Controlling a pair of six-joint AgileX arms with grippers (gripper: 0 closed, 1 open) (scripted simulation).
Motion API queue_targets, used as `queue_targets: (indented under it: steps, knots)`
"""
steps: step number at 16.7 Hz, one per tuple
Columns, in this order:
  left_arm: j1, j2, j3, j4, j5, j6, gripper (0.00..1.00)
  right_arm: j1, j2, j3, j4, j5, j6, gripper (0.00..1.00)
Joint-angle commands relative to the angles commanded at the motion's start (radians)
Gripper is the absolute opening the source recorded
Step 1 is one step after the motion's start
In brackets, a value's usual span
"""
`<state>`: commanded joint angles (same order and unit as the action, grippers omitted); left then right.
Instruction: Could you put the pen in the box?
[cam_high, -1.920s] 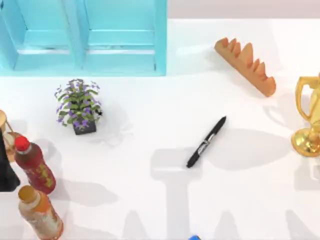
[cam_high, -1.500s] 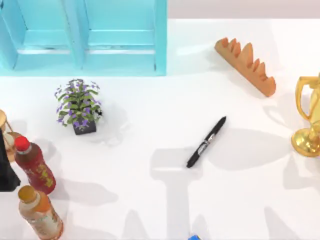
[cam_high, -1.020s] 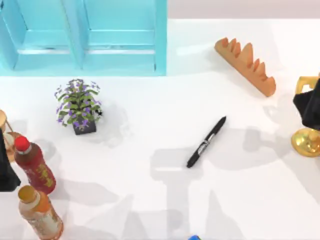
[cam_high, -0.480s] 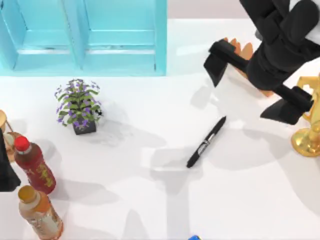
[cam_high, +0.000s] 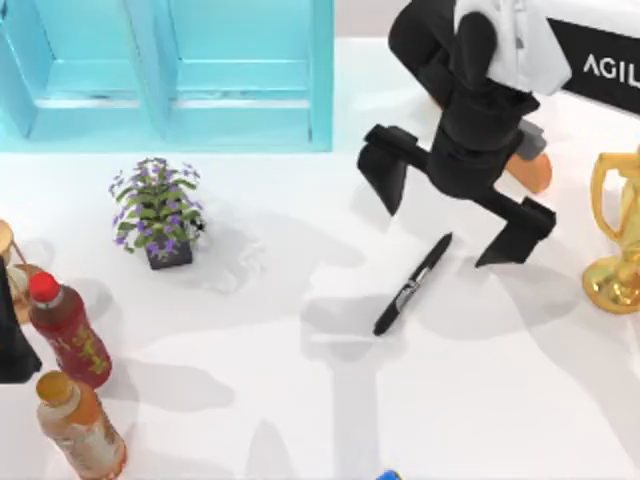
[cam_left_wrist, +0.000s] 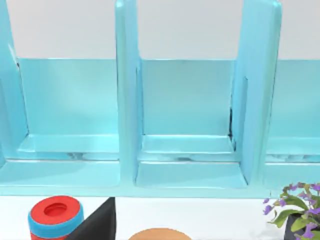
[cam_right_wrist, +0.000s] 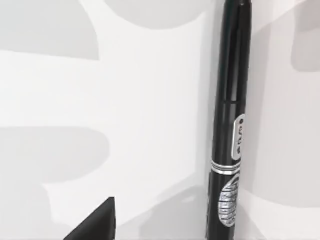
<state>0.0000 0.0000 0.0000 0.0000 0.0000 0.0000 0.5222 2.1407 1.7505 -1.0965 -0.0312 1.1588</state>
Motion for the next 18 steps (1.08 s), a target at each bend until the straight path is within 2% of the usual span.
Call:
queue_targets:
  steps: [6,13,18]
  knots:
    - [0.000,0.000,0.000,0.000,0.000,0.000,1.00,-0.004,0.008,-0.013,0.019,0.000,-0.001,1.00]
    - [0.000,0.000,0.000,0.000,0.000,0.000,1.00,0.007,0.137,-0.143,0.286,0.002,0.009,1.00]
    - [0.000,0.000,0.000,0.000,0.000,0.000,1.00,0.009,0.153,-0.160,0.313,0.002,0.011,1.00]
